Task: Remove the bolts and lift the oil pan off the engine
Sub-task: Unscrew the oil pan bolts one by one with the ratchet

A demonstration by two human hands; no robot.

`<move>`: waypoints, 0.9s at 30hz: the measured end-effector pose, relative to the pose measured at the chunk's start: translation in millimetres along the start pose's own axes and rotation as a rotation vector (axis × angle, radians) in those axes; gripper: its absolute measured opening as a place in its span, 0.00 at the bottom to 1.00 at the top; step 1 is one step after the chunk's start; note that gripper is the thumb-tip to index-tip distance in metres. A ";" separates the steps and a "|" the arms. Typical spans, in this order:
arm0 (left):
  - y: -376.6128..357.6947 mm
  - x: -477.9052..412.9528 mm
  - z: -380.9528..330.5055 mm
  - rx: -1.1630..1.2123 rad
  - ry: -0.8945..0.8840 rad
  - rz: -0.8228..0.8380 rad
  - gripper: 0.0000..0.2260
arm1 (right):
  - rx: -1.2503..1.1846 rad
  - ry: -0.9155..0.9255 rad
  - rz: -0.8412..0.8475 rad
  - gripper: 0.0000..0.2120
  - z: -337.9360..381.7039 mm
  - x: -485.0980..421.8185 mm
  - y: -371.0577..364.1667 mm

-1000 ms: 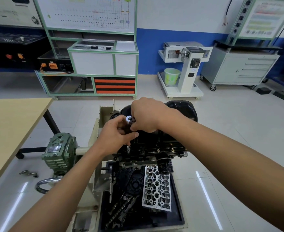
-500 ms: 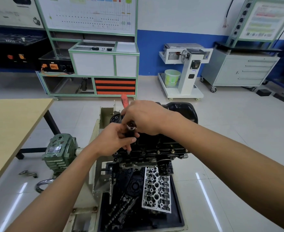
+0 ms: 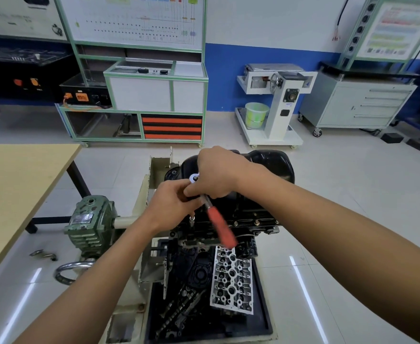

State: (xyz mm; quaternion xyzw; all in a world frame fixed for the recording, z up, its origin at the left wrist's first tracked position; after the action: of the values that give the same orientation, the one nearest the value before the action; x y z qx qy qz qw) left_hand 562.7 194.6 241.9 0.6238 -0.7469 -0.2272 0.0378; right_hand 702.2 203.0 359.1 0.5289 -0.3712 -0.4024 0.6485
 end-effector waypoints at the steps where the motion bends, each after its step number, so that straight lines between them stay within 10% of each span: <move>1: 1.2 -1.0 -0.6 0.006 0.008 0.029 0.02 | 0.018 0.020 0.001 0.20 1.0 0.9 2.6; 6: 5.0 -1.7 -3.6 0.045 0.082 0.172 0.08 | 0.243 0.140 0.049 0.07 0.2 4.0 11.1; 14: 6.9 -1.4 -5.2 -0.002 0.100 0.194 0.07 | 0.330 0.367 -0.003 0.15 1.6 3.1 3.4; 20: 3.4 2.4 -0.9 0.040 0.083 0.091 0.04 | 0.308 0.207 -0.087 0.06 -2.2 2.1 5.9; 27: -2.3 2.2 3.9 0.037 0.033 0.018 0.04 | 0.078 -0.035 0.064 0.25 -3.2 -0.7 2.7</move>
State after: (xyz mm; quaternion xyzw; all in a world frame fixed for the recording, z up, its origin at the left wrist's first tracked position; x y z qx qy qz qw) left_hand 563.0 193.4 236.9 0.6212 -0.7559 -0.2028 0.0405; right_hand 705.2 205.2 361.1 0.5344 -0.4144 -0.3759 0.6335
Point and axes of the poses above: each hand's wrist, its own x-axis away from the middle knuckle, its own y-axis out of the back of the hand, z = x × y, the point moved 1 cm from there along -x, towards the middle knuckle, and after that the axes turned 2 degrees about -z, right-handed, at the moved point
